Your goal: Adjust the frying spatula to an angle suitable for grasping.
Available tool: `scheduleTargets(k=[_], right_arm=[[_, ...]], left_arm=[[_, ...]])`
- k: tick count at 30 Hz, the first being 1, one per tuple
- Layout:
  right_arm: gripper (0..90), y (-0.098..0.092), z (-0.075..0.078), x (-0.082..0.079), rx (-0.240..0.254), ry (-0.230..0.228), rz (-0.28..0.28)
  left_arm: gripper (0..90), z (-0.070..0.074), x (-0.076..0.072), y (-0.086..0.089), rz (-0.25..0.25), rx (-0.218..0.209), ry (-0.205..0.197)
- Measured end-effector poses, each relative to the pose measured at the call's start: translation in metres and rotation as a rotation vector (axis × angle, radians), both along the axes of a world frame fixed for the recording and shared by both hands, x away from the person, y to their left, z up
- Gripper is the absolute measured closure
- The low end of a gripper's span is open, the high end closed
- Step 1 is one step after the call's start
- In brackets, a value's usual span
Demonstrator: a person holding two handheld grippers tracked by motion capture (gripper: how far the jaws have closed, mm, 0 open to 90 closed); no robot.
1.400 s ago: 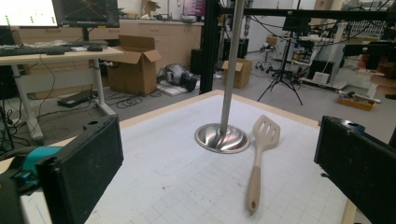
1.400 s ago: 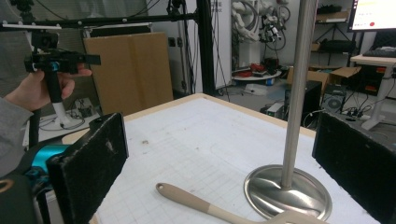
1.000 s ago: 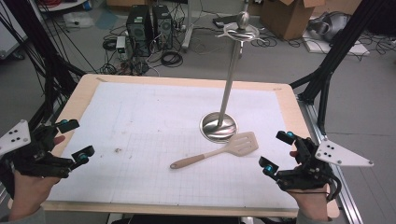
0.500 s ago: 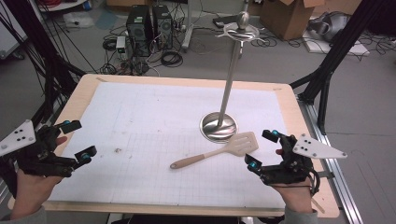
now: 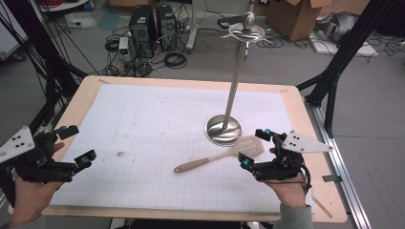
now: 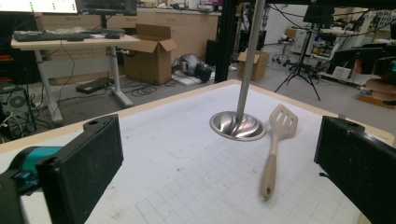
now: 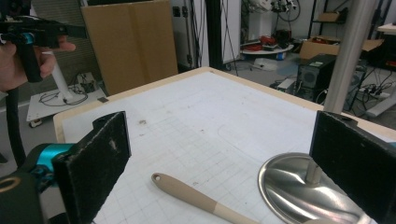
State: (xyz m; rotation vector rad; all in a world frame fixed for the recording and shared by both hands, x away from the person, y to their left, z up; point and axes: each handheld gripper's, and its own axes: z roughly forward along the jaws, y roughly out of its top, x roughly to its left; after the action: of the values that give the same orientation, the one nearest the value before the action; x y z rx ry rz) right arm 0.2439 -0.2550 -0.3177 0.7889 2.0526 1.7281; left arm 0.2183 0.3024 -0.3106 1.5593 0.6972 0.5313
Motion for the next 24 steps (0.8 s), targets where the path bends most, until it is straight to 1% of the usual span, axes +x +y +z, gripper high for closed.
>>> scheduleTargets(k=[1,4,5,6,7,8,10,12,13,16,17,18,19,20,23,24], right_arm=[[4.6,0.002,-0.001,0.001,-0.002,0.006,0.002],[7.1,0.007,-0.003,0.006,-0.010,0.001,0.002],[8.9,0.008,-0.004,0.007,-0.015,0.005,0.006],[13.3,0.010,-0.005,0.008,-0.016,0.008,0.008],[15.0,0.011,-0.006,0.008,-0.021,0.002,0.012],[15.1,0.013,-0.007,0.009,-0.023,-0.005,0.009],[16.1,0.016,-0.008,0.011,-0.021,0.008,0.010],[17.2,0.017,-0.009,0.011,-0.024,0.009,0.010],[20.9,0.018,-0.010,0.013,-0.022,0.002,0.004],[23.2,0.020,-0.011,0.015,-0.024,0.006,0.004],[23.1,0.021,-0.012,0.016,-0.027,0.010,-0.011],[23.2,0.022,-0.013,0.016,-0.027,0.000,-0.031],[24.3,0.022,-0.013,0.016,-0.018,-0.007,-0.046],[25.9,0.023,-0.014,0.016,-0.008,-0.009,-0.053],[28.0,0.024,-0.015,0.018,-0.007,-0.008,-0.056],[33.7,0.026,-0.017,0.019,-0.019,-0.011,-0.058]], left_arm=[[1.7,0.000,0.000,0.000,0.002,0.001,-0.001],[1.7,0.000,-0.001,0.001,0.006,0.000,0.000],[1.7,0.000,-0.001,0.001,0.006,0.000,0.000],[1.7,0.000,-0.002,0.002,0.010,0.002,0.000],[1.7,0.000,-0.002,0.002,0.010,0.002,0.000],[1.7,0.000,-0.003,0.003,0.013,-0.001,0.002],[1.7,0.000,-0.004,0.004,0.019,-0.007,0.001],[1.7,0.000,-0.004,0.004,0.018,-0.006,0.003],[1.7,0.000,-0.004,0.004,0.021,-0.004,0.002],[1.7,-0.001,-0.005,0.005,0.029,0.004,0.003],[1.7,-0.001,-0.005,0.005,0.031,0.006,0.004],[1.7,-0.001,-0.005,0.005,0.031,0.007,0.004],[1.7,-0.002,-0.006,0.006,0.033,0.007,0.006],[1.7,-0.002,-0.006,0.006,0.034,0.006,0.006],[1.7,-0.003,-0.007,0.007,0.038,0.003,0.008],[1.7,-0.003,-0.007,0.007,0.040,0.004,0.011]])
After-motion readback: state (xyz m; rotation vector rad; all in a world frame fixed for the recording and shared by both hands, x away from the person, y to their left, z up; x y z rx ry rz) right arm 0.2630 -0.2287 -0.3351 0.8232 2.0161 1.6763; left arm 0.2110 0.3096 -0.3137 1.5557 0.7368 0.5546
